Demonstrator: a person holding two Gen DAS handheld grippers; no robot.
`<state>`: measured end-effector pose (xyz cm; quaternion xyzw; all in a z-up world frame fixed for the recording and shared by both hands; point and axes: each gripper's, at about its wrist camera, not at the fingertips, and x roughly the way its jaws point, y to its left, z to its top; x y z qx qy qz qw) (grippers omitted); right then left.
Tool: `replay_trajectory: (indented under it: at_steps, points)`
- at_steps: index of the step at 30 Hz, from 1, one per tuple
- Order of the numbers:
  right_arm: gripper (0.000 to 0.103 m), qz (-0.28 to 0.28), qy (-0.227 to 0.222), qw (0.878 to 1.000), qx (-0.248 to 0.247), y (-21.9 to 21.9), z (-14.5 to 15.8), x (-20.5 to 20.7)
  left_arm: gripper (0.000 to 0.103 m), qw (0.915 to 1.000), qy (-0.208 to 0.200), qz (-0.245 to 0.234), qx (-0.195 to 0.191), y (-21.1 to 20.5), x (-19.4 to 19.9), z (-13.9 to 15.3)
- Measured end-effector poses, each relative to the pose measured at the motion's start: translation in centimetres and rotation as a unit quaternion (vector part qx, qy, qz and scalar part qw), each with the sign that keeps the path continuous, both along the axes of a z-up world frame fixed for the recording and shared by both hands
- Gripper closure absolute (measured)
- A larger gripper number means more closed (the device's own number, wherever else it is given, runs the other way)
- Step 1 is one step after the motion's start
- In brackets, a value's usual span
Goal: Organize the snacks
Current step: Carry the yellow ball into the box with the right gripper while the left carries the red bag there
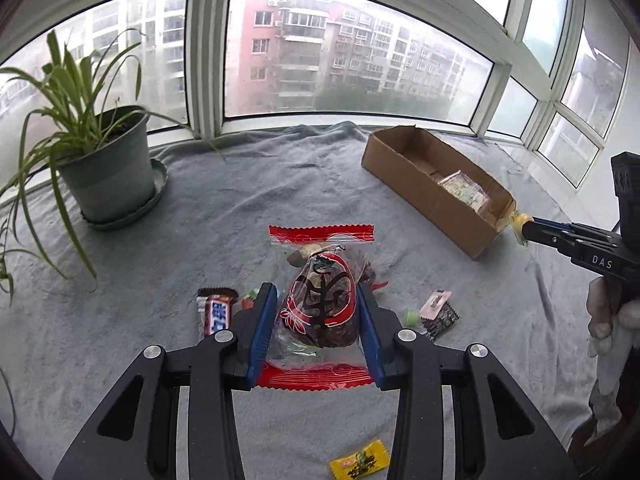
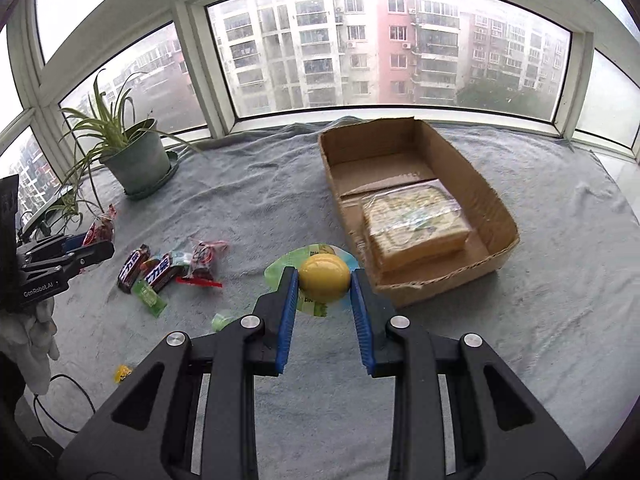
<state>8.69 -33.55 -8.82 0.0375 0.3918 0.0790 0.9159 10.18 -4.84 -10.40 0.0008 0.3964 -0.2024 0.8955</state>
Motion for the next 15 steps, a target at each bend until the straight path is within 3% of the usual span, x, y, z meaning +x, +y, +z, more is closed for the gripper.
replay_trajectory:
  at_steps: [15]
  points:
    - [0.075,-0.060,-0.017,0.997,-0.035,-7.5,1.2,4.6,0.065,0.9981,-0.034,-0.052,-0.008,-8.3,6.5,2.7]
